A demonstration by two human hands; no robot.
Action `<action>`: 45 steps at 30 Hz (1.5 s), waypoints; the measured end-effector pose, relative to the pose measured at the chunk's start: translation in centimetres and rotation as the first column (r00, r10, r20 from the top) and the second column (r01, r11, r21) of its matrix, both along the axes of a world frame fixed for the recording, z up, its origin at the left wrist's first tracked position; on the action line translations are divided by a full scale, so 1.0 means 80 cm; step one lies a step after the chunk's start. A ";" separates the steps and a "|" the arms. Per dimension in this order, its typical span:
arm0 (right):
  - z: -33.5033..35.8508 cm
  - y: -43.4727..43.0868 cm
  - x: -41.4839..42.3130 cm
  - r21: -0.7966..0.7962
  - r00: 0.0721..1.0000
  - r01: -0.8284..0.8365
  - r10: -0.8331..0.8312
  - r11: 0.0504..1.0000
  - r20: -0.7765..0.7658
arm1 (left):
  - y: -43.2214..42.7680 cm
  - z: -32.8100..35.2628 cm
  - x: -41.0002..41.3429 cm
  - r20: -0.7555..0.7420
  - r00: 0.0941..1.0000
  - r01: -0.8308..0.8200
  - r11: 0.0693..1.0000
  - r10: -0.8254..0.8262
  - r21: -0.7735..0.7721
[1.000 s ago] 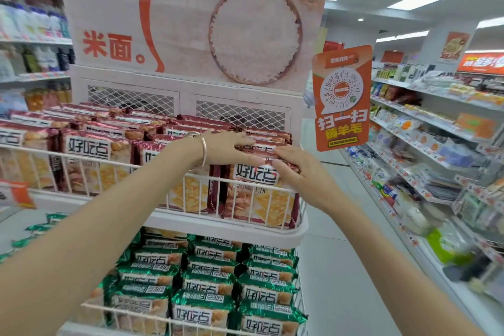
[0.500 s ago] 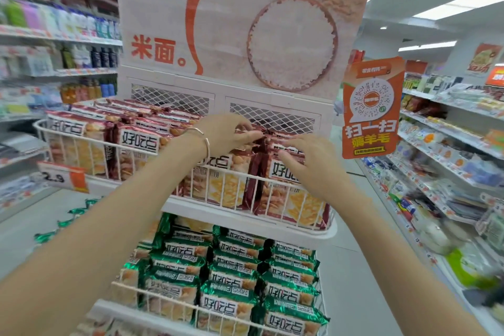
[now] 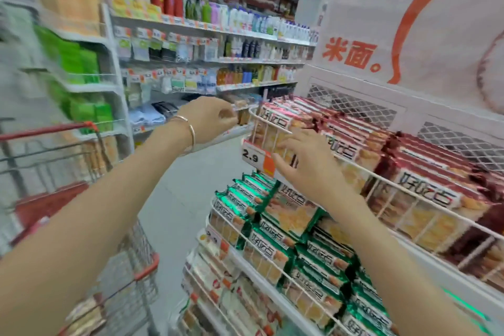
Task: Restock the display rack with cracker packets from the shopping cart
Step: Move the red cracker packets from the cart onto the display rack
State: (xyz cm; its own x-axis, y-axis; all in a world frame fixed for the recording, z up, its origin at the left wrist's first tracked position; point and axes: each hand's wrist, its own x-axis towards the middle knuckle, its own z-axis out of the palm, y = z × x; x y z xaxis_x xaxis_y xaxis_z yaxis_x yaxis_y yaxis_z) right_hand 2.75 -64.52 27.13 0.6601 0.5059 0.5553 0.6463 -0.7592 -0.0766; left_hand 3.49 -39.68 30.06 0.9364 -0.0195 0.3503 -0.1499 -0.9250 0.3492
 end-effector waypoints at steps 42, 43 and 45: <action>-0.700 0.586 0.064 -0.301 -0.057 -0.273 -0.328 0.913 -0.943 | 0.559 -0.637 -0.070 -0.940 0.280 -0.697 0.714 0.194 -0.060; -0.717 0.588 0.060 -0.306 -0.092 -0.247 -0.336 0.919 -0.937 | 0.562 -0.647 -0.066 -0.944 0.270 -0.698 0.714 0.189 -0.057; -0.748 0.597 0.045 -0.345 -0.181 -0.247 -0.393 0.906 -0.902 | 0.568 -0.662 -0.059 -0.949 0.262 -0.688 0.724 0.177 -0.055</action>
State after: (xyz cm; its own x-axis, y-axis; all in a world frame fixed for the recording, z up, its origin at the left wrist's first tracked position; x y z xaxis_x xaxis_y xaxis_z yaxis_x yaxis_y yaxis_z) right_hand 6.39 -16.77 -32.74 0.2837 0.2881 -0.9146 -0.0025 -0.9536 -0.3011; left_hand -1.24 5.75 -22.87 0.4962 0.3854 -0.7780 0.8333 -0.4629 0.3022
